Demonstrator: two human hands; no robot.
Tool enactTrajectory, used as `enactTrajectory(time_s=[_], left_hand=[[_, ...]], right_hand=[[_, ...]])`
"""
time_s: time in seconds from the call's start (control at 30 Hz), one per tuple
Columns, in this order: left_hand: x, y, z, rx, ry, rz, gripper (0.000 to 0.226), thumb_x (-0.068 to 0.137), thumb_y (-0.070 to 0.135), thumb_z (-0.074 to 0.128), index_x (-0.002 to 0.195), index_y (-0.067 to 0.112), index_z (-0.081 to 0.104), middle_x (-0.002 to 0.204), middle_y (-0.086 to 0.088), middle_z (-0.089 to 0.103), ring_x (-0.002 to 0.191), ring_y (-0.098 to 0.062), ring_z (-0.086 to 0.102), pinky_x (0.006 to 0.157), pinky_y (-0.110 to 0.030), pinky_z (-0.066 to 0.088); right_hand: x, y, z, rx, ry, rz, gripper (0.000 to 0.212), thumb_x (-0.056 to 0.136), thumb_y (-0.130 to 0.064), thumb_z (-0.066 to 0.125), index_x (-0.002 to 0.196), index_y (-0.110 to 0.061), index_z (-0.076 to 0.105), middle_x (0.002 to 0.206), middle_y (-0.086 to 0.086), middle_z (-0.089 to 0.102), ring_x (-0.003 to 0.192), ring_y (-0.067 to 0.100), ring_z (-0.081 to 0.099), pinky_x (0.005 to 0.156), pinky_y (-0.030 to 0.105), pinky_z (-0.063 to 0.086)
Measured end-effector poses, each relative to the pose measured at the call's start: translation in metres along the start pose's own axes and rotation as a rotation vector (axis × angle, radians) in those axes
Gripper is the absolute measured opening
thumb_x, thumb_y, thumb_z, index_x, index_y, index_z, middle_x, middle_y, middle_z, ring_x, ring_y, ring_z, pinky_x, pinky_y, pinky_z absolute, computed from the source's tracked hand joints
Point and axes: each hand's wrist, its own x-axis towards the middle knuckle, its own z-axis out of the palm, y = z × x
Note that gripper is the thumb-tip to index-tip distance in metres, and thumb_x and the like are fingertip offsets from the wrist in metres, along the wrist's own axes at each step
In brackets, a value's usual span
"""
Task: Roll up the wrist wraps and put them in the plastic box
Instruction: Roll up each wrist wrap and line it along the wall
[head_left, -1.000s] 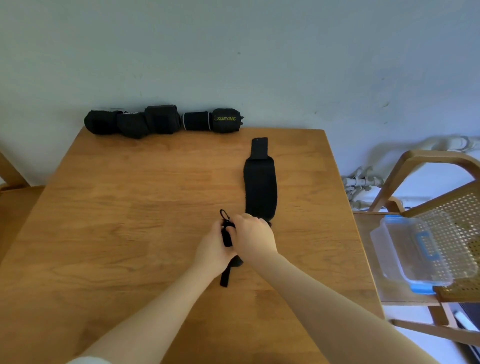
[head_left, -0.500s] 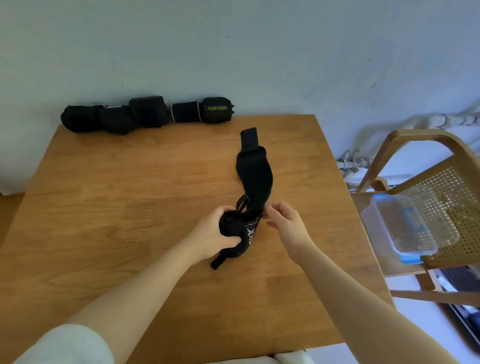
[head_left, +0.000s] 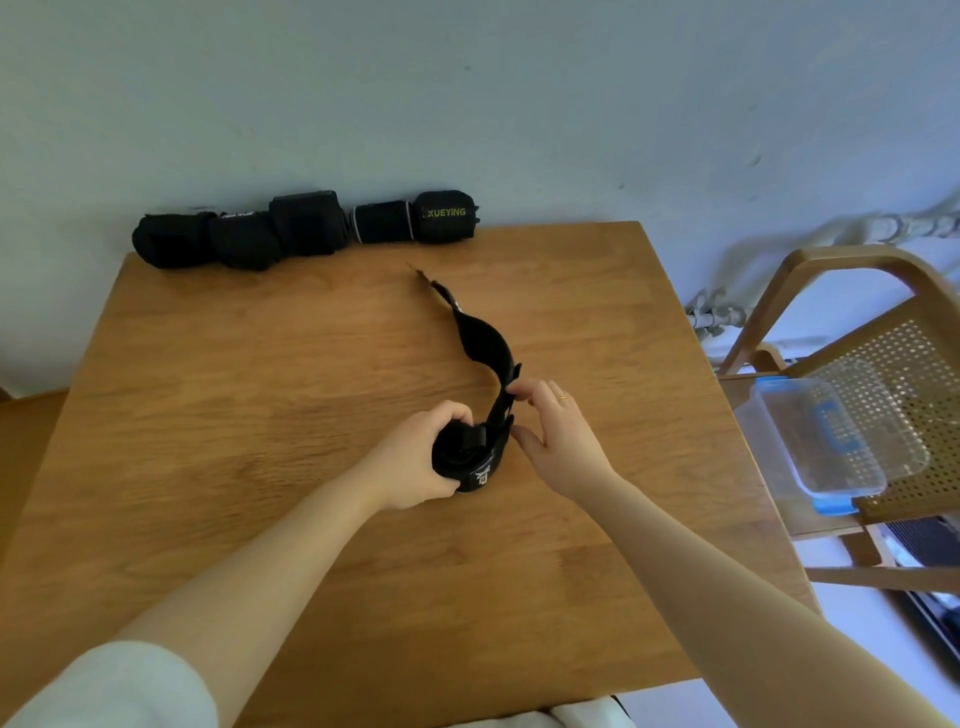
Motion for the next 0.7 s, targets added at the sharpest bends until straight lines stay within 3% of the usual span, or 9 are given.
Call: enactTrajectory(time_s=[0.1,0.27,0.37,0.47,0.6,0.7], left_hand=[[-0.002,-0.002,-0.004,0.016,-0.015,-0.002,0.055,0.069,0.010,0.073,0.102,0.042,0.042,0.106,0.007,0.056,0.098,-0.012,0.054,0.084,-0.033,0.048],[-0.005,-0.005,-0.003,0.004,-0.002,0.030,0.055,0.069,0.009,0.074,0.104,0.040,0.044,0.117,0.012,0.056,0.106,-0.009,0.053,0.089,-0.028,0.046],[-0.007,-0.008,-0.001,-0.026,0.030,0.027,0.055,0.070,0.009,0.074,0.108,0.037,0.045,0.124,0.015,0.052,0.112,-0.008,0.052,0.092,-0.024,0.043],[-0.009,-0.010,-0.002,-0.045,0.062,-0.003,0.056,0.071,0.012,0.074,0.110,0.038,0.043,0.117,0.011,0.057,0.105,-0.009,0.056,0.092,-0.033,0.048],[-0.011,-0.008,-0.004,-0.083,0.087,-0.030,0.055,0.073,0.012,0.075,0.109,0.037,0.042,0.113,0.006,0.060,0.101,-0.010,0.057,0.089,-0.031,0.049],[-0.013,-0.005,-0.003,-0.138,0.063,-0.036,0.052,0.072,0.011,0.075,0.102,0.039,0.043,0.110,0.002,0.060,0.099,-0.014,0.058,0.088,-0.035,0.049]], right_hand=[[0.003,-0.004,-0.004,-0.281,-0.017,-0.093,0.037,0.085,-0.018,0.068,0.120,-0.017,0.057,0.138,0.004,0.046,0.132,0.028,0.036,0.104,0.042,0.037],[0.004,0.000,-0.004,-0.631,-0.028,-0.256,0.031,0.062,-0.028,0.087,0.084,-0.018,0.067,0.111,0.013,0.063,0.115,0.039,0.056,0.104,0.056,0.033],[0.003,0.000,-0.006,-0.720,-0.037,-0.298,0.030,0.058,-0.032,0.088,0.074,-0.019,0.067,0.093,0.005,0.063,0.103,0.032,0.062,0.104,0.057,0.031],[0.004,-0.001,-0.007,-0.746,-0.024,-0.303,0.029,0.057,-0.033,0.089,0.070,-0.019,0.066,0.086,0.000,0.065,0.100,0.028,0.064,0.104,0.058,0.028],[0.004,-0.005,-0.006,-0.699,0.023,-0.243,0.022,0.063,-0.026,0.086,0.072,-0.019,0.067,0.081,-0.002,0.070,0.104,0.027,0.065,0.105,0.058,0.023],[0.004,-0.001,-0.007,-0.646,-0.002,-0.238,0.012,0.078,-0.016,0.076,0.083,-0.014,0.065,0.084,0.002,0.072,0.118,0.031,0.058,0.111,0.048,0.023]])
